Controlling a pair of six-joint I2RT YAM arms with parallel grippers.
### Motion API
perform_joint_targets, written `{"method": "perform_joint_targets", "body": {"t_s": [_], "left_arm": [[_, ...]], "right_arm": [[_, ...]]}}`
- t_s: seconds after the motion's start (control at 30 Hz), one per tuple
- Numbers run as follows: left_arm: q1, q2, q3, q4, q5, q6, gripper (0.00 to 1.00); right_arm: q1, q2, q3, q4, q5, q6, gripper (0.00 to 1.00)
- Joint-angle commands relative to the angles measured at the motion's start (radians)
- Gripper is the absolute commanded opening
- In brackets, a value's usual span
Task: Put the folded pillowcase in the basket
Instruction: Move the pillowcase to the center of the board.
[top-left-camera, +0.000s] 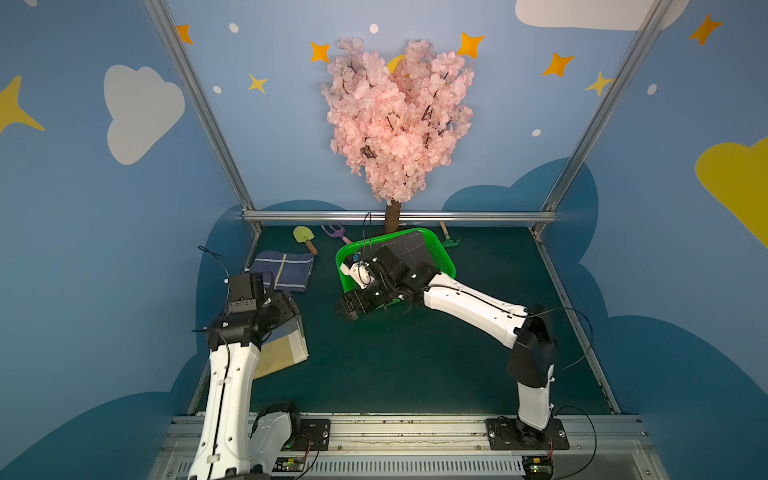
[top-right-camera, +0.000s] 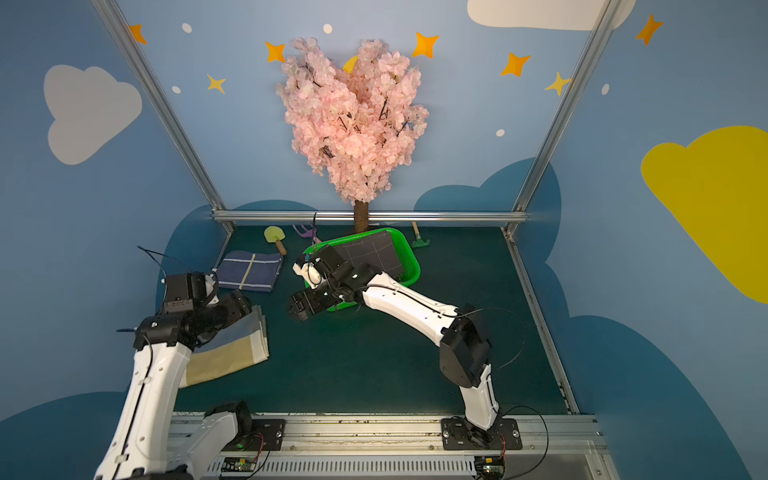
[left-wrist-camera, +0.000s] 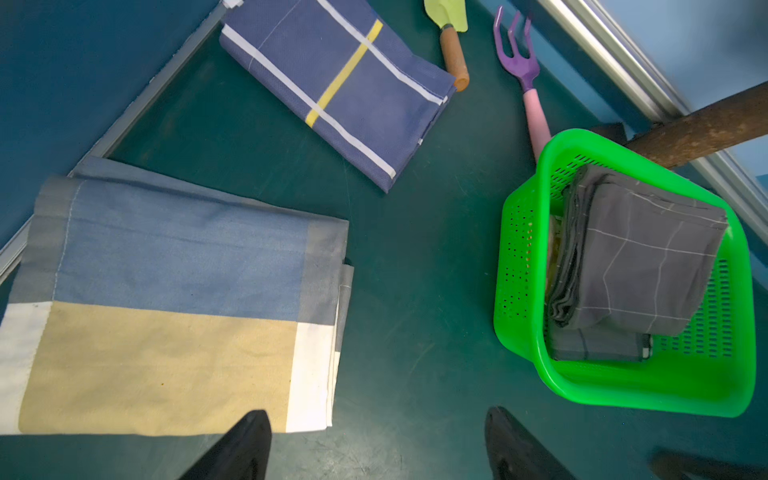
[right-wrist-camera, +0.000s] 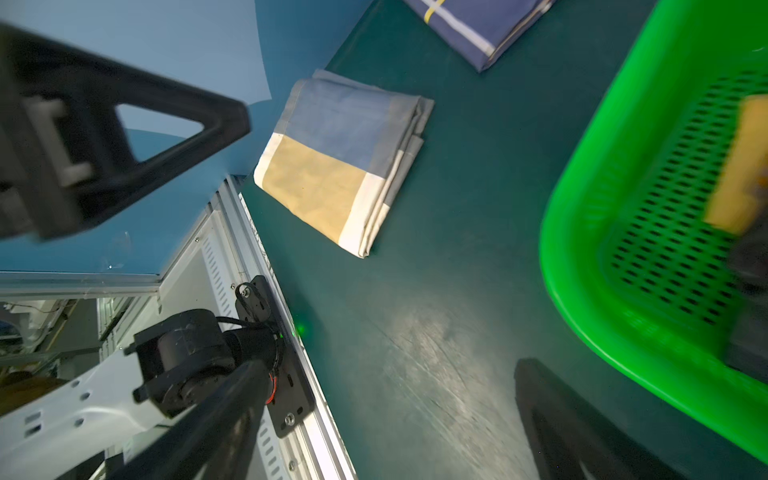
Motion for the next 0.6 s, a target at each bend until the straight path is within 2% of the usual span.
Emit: {"method": "perform_joint_targets", "body": {"t_s": [0.0,0.13,0.27,0.37,0.43,0.57], "left_arm": [[0.004,-0.092,-0.021,0.012,-0.022,-0.005,0.85],[0.008,-0.130,0.011,-0.032,-0.090,0.005,0.86],[0.011,-0.174,0.042,-0.027,-0.143,-0.008,0.88],[0.013,-0.222,0.057,0.040,-0.118,-0.010,0.91],[0.014,-0.249,0.069,0.092,-0.085,-0.007,0.96],[0.013,-0.242,0.120,0.104,-0.086,0.005,0.97]], "right_arm": [[0.032,0.150,0.166,-0.055,-0.026,0.039,0.97],[0.072,0.343,0.380,-0.139,-0.020,0.049,0.98],[0.087,0.446,0.461,-0.115,-0.043,0.070,0.98],[0.096,0.510,0.519,-0.109,-0.069,0.086,0.98],[0.105,0.549,0.556,-0.118,-0.077,0.091,0.98],[0.128,0.599,0.605,-0.106,-0.091,0.105,0.98]]}}
